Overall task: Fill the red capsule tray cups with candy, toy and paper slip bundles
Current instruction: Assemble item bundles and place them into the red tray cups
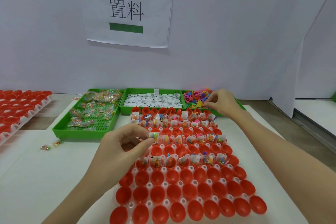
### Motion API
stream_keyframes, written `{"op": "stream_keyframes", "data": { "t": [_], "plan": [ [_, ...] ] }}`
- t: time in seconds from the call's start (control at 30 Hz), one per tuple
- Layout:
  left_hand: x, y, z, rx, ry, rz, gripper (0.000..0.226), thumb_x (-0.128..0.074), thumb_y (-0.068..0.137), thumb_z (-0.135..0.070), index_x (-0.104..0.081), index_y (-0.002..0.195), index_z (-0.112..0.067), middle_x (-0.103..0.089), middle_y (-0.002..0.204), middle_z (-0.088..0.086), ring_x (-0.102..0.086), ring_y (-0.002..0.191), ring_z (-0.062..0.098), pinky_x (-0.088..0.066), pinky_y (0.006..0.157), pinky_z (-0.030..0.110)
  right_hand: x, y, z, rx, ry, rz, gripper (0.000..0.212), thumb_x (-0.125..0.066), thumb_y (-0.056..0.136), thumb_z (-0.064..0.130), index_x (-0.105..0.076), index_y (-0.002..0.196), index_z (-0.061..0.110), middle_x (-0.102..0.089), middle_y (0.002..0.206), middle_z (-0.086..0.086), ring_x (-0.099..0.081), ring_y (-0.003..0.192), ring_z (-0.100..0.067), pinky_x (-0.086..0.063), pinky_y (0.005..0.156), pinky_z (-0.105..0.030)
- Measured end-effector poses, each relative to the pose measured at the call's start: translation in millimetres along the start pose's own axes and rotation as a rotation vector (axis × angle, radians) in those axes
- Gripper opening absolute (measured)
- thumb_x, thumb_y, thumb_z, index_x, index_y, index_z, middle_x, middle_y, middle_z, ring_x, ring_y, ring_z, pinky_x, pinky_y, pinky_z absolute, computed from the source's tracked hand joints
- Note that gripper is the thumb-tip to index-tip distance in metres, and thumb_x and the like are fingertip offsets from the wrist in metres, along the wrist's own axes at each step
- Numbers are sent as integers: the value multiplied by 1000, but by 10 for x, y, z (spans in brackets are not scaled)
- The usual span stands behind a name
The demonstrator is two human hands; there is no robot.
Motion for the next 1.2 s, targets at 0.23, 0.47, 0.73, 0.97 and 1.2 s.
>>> {"op": "stream_keyframes", "data": {
  "t": [0.23, 0.47, 0.73, 0.97, 1.2],
  "plan": [
    [36, 13, 11, -1, 2, -11, 7, -81, 77, -25, -74, 79, -24, -73, 78, 2, -70, 66, 19, -54, 61, 19, 89, -27, -34, -16, 80, -130, 11, -73, 92, 12, -78, 99, 5, -76, 99, -11, -62, 82, -13, -47, 79, -25],
    [70, 18, 64, 12, 43, -26, 11, -82, 83, -16, -74, 80, -23, -75, 83, -1, -70, 76, 10, -56, 69, 20, 296, -424, 200, -76, 597, -170, 12, -75, 91, 13, -77, 101, 8, -77, 86, -10, -75, 73, -21, -63, 71, -28],
    [107, 25, 46, 4, -17, -53, 7, -80, 84, -12, -74, 88, -13, -75, 82, 7, -73, 78, 26, -61, 77, 35, 440, -1454, 858, 98, 722, -14, 16, -69, 95, 13, -80, 98, 24, -78, 97, 10, -77, 81, -11, -58, 82, -17],
    [82, 4, -1, 3, -13, -50, 7, -80, 84, -11, -74, 88, -11, -74, 81, 7, -71, 77, 27, -60, 76, 36, 377, -1850, 838, 114, 805, -53, 30, -69, 93, 3, -79, 98, 31, -76, 108, 12, -76, 88, -15, -60, 87, -27],
    [-255, -125, -173, -84, -51, 122, 8, -84, 79, -19, -79, 86, -20, -77, 86, 3, -74, 82, 18, -59, 76, 22, 155, -2011, 1180, 256, 821, 58, 33, -79, 86, 6, -74, 110, 28, -75, 104, 6, -73, 96, -16, -60, 85, -27]
  ]
}}
Point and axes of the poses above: each hand's wrist, its own y-axis towards the middle knuckle, its own x-axis out of the back of the hand, z = x × y, the point moved 9 cm from there along y, towards the middle knuckle
